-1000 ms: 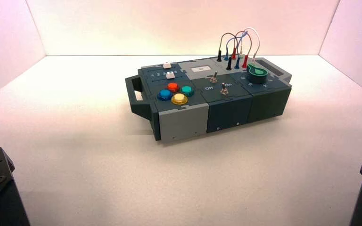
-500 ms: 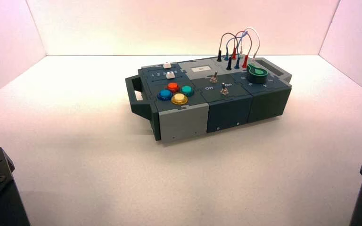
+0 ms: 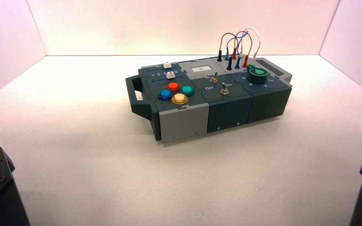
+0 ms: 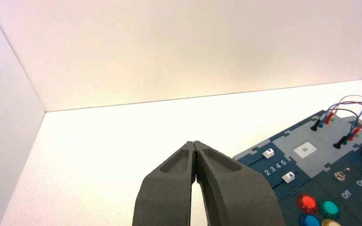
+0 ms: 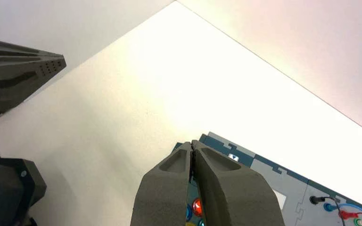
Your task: Move the right gripper to the left.
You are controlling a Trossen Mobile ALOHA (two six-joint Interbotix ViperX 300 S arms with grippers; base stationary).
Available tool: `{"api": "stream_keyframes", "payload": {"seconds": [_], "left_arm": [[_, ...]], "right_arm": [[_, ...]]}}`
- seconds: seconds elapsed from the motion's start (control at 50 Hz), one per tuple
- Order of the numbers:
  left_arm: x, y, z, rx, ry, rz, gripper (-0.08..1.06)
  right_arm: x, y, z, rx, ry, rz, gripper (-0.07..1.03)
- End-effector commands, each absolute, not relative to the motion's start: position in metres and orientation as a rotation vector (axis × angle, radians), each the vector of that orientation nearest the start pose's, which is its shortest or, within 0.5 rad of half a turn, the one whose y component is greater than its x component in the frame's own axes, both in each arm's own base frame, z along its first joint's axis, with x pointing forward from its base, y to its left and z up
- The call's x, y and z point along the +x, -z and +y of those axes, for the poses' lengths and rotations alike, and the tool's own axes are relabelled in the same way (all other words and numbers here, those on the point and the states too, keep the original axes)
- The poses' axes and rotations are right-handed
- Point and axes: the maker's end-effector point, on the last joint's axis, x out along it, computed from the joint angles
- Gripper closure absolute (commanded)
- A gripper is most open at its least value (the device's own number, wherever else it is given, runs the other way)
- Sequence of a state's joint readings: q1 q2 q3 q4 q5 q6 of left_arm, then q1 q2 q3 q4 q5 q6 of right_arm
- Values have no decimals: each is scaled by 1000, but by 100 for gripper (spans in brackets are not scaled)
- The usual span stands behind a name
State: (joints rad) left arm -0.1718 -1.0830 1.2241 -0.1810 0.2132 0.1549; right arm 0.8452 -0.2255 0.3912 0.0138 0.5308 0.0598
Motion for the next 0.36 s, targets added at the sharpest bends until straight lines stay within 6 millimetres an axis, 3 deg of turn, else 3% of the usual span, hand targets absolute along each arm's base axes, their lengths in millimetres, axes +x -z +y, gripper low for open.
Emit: {"api": "stream_keyframes", "payload": {"seconds": [0.02, 0.36], "left_arm": [[224, -234, -49, 3, 219, 312, 101], [222, -237, -49, -3, 221, 300, 101]], "right_arm": [[278, -286, 318, -199, -798, 653, 99], [279, -283, 319, -207, -799, 656, 99]]}}
